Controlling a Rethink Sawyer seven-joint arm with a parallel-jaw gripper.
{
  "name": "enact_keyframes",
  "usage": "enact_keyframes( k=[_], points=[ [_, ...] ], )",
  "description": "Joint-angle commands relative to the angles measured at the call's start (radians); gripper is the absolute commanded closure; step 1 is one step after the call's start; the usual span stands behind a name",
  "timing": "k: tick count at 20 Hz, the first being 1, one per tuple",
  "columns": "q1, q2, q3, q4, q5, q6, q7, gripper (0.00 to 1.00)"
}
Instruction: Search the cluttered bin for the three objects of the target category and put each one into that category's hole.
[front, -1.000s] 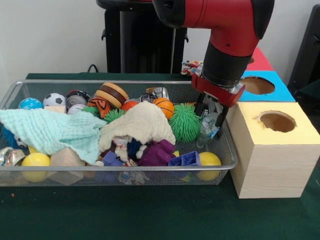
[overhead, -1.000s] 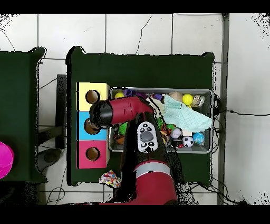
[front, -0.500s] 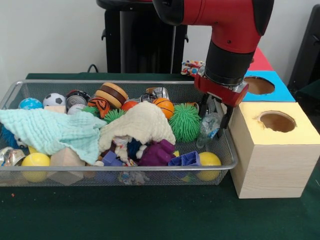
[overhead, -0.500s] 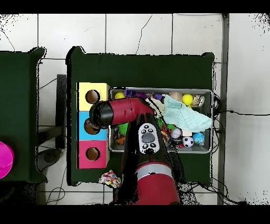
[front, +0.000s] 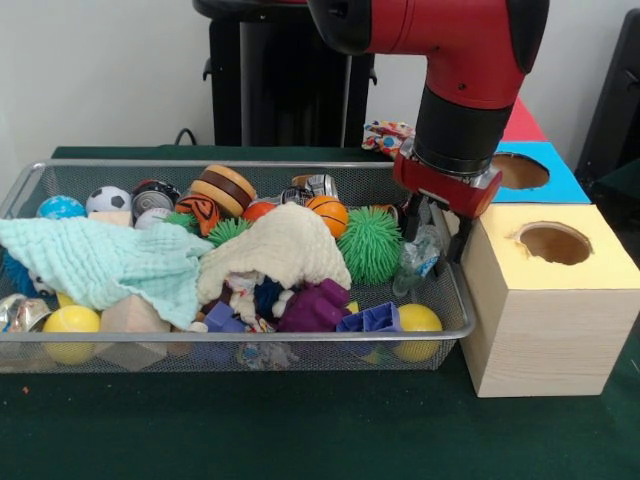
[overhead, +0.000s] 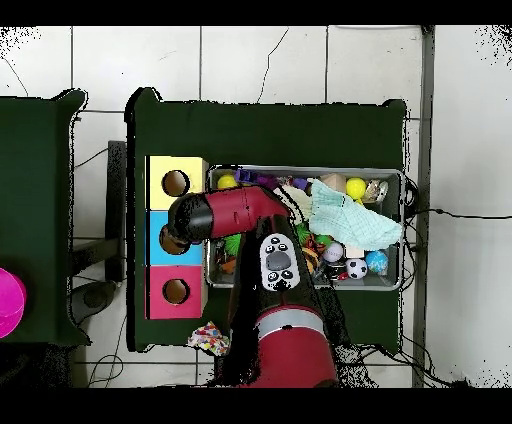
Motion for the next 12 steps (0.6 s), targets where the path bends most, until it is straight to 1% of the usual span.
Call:
enact_keyframes(
  k=[1, 4, 5, 7, 12],
  points=[
    [0.007, 0.107, 0.038, 0.004, 0.003, -0.079, 0.047, 0.0],
    [0.017, 0.145, 0.022, -0.005, -0.025, -0.105, 0.045, 0.0],
    [0.02, 0.15, 0.014, -0.015, -0.031, -0.096, 0.041, 0.0],
    [0.027, 0.15, 0.007, -0.012, -0.027, -0.082, 0.048, 0.0],
    [0.039, 0.154, -0.01, -0.004, -0.026, -0.096, 0.059, 0.0]
  ],
)
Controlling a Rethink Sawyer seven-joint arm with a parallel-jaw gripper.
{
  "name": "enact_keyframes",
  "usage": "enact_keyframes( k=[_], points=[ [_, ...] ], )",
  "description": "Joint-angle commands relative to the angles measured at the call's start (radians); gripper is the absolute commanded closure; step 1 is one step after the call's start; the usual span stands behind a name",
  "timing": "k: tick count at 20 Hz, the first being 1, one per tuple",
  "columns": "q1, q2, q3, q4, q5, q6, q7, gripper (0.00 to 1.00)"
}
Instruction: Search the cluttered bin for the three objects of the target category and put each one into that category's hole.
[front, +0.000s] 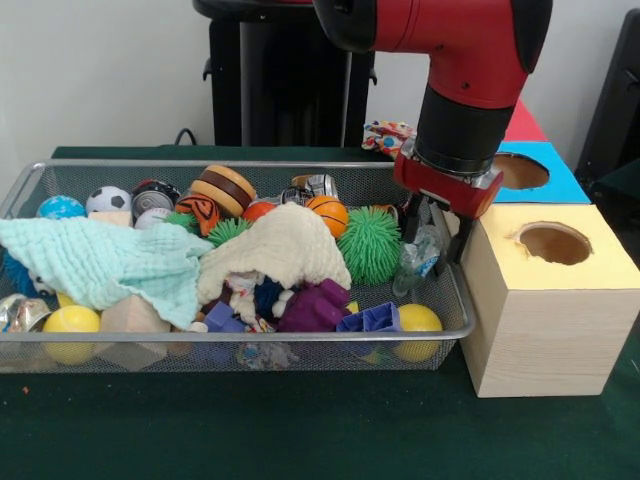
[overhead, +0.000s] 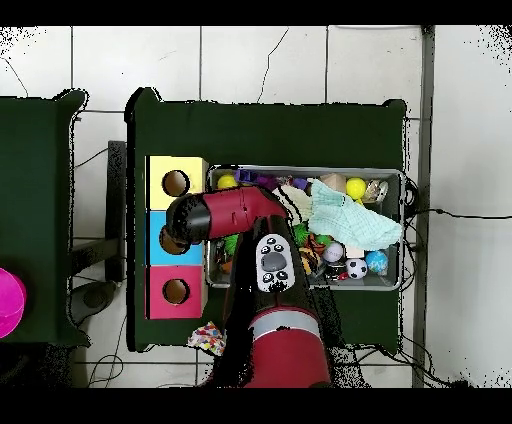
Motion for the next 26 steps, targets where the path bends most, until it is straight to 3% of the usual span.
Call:
enact_keyframes(
  k=[1, 12, 19, 26],
  points=[
    [0.019, 0.151, 0.01, 0.004, -0.025, -0.088, 0.059, 0.0],
    [0.058, 0.19, -0.045, -0.039, -0.033, -0.063, 0.081, 0.0],
    [0.12, 0.241, -0.126, -0.079, -0.04, -0.102, 0.144, 0.0],
    [0.145, 0.285, -0.16, -0.092, -0.009, -0.15, 0.16, 0.0]
  ],
)
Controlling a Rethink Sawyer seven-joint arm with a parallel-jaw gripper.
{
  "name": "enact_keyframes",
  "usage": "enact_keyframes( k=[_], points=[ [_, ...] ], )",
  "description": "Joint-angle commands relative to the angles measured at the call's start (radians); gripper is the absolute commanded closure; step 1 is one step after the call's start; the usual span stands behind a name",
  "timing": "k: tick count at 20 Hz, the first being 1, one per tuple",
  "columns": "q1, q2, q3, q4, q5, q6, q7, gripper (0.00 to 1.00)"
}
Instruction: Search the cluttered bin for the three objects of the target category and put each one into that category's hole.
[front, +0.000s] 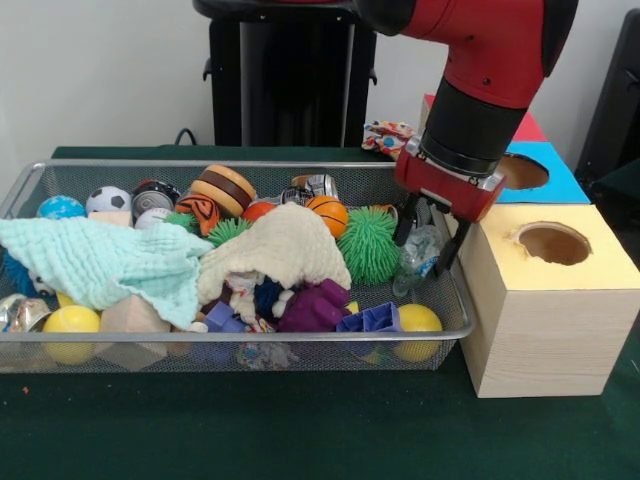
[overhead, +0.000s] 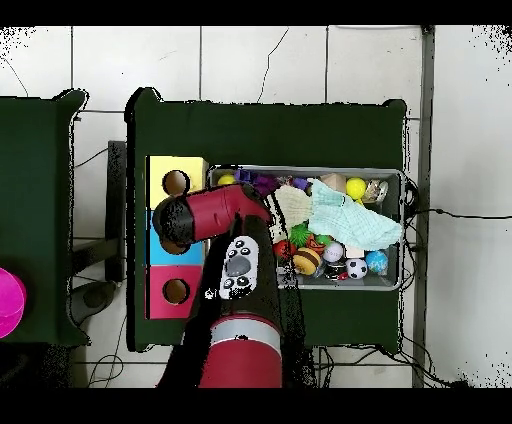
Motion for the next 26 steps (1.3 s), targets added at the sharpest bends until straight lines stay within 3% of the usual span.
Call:
enact_keyframes(
  k=[1, 9, 18, 26],
  points=[
    [0.007, 0.247, 0.0, -0.009, -0.003, -0.146, 0.16, 0.0],
    [-0.035, 0.251, 0.054, 0.026, 0.068, -0.09, 0.121, 0.0],
    [0.018, 0.3, -0.012, -0.007, 0.079, -0.116, 0.155, 0.0],
    [0.058, 0.345, -0.068, -0.045, 0.119, -0.064, 0.189, 0.0]
  ],
)
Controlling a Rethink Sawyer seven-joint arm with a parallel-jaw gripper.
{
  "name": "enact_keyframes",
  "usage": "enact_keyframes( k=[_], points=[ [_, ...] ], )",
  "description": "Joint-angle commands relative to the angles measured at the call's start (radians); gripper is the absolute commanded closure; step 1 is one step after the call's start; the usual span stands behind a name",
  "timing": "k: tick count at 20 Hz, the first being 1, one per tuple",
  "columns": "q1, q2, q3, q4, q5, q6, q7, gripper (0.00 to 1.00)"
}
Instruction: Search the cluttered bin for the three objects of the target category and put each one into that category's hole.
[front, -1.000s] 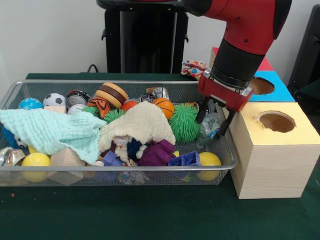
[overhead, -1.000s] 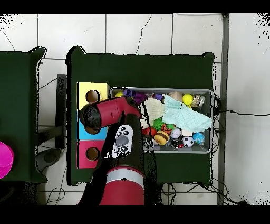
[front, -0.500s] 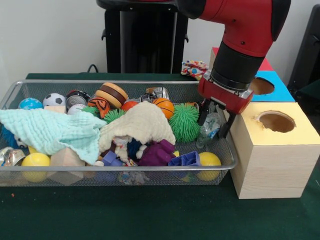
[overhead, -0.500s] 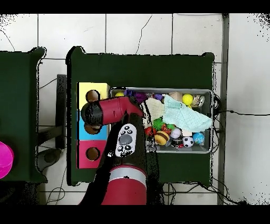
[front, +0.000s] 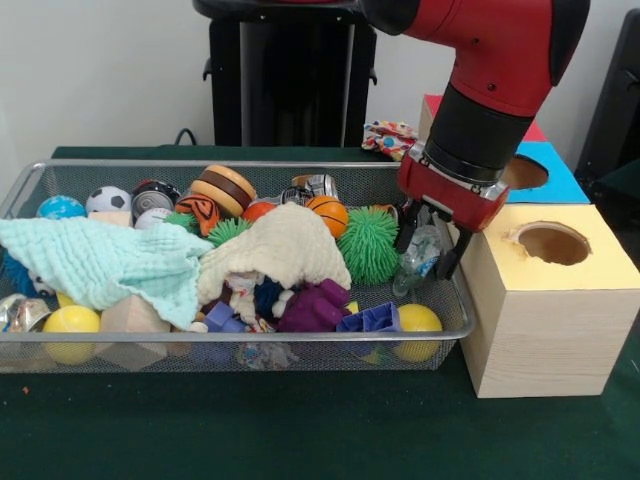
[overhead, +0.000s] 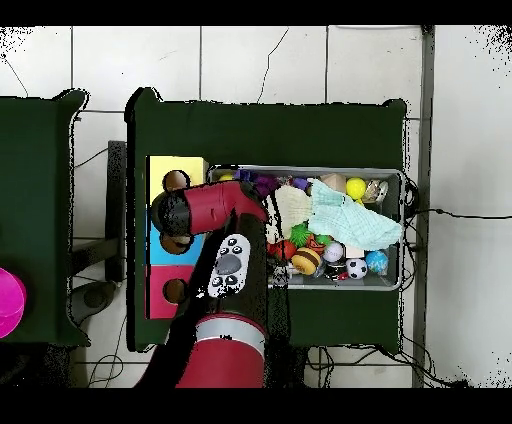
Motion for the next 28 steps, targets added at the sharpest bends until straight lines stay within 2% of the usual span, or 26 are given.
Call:
enact_keyframes(
  k=[1, 5, 9, 17, 23, 28],
  points=[
    [0.011, 0.303, 0.012, 0.004, 0.027, -0.048, 0.195, 0.0],
    [0.023, 0.321, -0.002, 0.001, 0.079, -0.002, 0.214, 0.0],
    [0.046, 0.344, -0.034, -0.006, 0.119, -0.007, 0.233, 0.0],
    [0.075, 0.375, -0.075, -0.005, 0.171, -0.049, 0.218, 0.0],
    [0.14, 0.407, -0.152, -0.01, 0.192, -0.127, 0.265, 0.0],
    [0.153, 0.415, -0.166, 0.004, 0.226, -0.144, 0.26, 0.0]
  ],
)
